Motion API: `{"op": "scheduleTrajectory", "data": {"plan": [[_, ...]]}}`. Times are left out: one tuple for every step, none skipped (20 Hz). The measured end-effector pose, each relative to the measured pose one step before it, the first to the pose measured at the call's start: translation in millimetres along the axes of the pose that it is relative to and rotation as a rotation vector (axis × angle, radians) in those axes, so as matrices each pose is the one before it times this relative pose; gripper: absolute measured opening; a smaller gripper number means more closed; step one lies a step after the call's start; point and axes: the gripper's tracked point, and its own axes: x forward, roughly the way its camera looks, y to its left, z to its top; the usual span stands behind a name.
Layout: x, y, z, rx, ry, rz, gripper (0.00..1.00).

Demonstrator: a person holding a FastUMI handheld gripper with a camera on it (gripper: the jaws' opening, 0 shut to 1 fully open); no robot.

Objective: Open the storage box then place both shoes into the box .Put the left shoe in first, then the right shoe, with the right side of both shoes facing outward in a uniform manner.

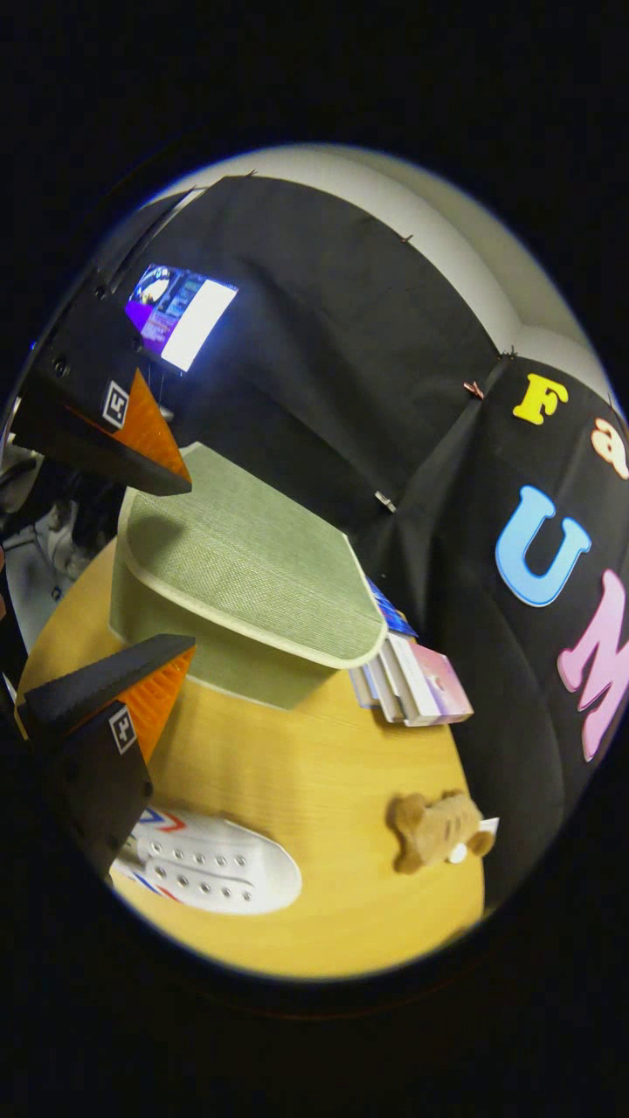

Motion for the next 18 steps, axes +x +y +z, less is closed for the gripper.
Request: {"op": "scheduleTrajectory", "data": {"plan": [[5.77, 0.05, -4.33, 0.03994, 0.02245, 0.03128, 0.98], [3.69, -1.82, 0.35, 0.03781, 0.01302, 0.03035, 0.98], [3.05, -1.39, 0.35, 0.04651, 0.00922, 0.03052, 0.98], [5.94, -1.24, 3.22, 0.05463, 0.00592, 0.03256, 0.98], [5.31, -0.95, 2.62, 0.05302, 0.00612, 0.02398, 0.98], [4.46, -0.34, -0.58, 0.0352, 0.00725, 0.02165, 0.97], [4.27, 1.46, -0.93, 0.01689, 0.00595, 0.01974, 0.97], [4.63, 2.34, -1.83, 0.01978, 0.00986, 0.02549, 0.96], [2.41, 3.56, -0.7, 0.02211, 0.00966, 0.02232, 0.96], [-0.57, -2.84, 0.72, 0.01339, 0.00312, -0.01218, 0.86], [2.06, 1.91, -1.06, 0.02111, 0.01567, 0.01134, 0.77], [-4.28, 3.12, -3.27, 0.0269, 0.02144, 0.00847, 0.72], [-1.17, 1.29, -0.32, 0.0219, -0.00418, -0.00025, 0.59], [-1.9, -1.03, 3.37, 0.00844, -0.00566, -0.00698, 0.47], [-4.4, 1.18, 8.75, 0.01016, -0.0255, -0.00764, 0.34], [0.06, 3.2, -0.08, 0.01322, -0.01131, -0.00535, 0.21], [-1.45, 3.12, -0.1, 0.01583, -0.00128, 0.00124, 0.16], [0.22, 4.39, -1.95, 0.00727, 0.00488, 0.00074, 0.1]]}}
